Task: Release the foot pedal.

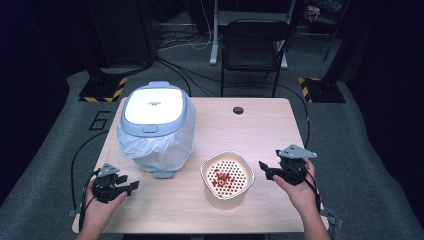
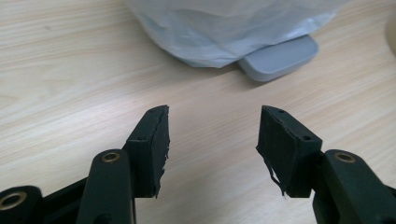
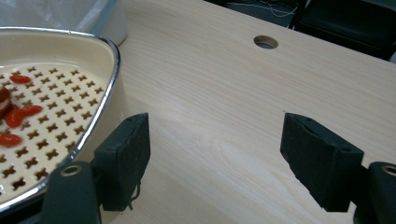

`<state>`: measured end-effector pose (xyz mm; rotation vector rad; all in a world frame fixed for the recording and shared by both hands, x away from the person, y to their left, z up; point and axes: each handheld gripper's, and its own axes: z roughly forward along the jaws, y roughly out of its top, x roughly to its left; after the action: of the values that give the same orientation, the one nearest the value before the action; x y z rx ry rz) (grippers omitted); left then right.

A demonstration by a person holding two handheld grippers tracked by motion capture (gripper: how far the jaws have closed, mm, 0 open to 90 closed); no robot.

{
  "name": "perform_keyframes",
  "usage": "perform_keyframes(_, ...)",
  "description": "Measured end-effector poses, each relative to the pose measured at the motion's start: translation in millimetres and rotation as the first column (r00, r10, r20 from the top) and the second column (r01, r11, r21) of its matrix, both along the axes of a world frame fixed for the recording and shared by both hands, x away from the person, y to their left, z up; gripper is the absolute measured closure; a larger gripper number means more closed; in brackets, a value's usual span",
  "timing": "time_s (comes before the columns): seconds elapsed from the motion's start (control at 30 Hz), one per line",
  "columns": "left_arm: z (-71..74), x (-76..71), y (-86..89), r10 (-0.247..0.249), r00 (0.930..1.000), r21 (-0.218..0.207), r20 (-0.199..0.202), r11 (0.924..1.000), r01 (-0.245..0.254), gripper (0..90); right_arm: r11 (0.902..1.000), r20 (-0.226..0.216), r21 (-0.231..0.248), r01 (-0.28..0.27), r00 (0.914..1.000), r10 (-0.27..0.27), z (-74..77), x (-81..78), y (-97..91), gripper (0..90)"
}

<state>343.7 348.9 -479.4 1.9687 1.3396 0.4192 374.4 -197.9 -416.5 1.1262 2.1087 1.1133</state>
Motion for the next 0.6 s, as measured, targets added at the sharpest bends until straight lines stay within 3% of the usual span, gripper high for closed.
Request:
perform_keyframes(0.2,-8.2,1.6,9.0,0.034,0.9991,-0.027,0.023,0.9991,-0.034,42.1,0.9991,-0.015,0.013,0.04,0.9991,-0.04,-13.3,-4.5,-9.1,24.5)
perform_keyframes(0.33,-14.4,3.4,12.3,0.042,0.999,-0.027,0.014,0.9988,-0.042,40.9,0.9983,-0.037,0.021,0.054,0.9979,-0.053,-32.7,-4.3,-11.1,24.8)
perform_keyframes(0.47,-20.4,5.1,14.8,0.046,0.9989,-0.008,0.003,0.9989,-0.046,40.9,0.9974,-0.046,-0.008,0.072,0.9963,-0.072,-49.5,-2.8,-11.7,25.1)
perform_keyframes(0.6,-25.7,6.7,16.7,0.057,0.9983,-0.004,0.013,0.9984,-0.057,39.3,0.9946,-0.052,-0.01,0.104,0.9932,-0.104,-59.8,-1.2,-15.9,25.1)
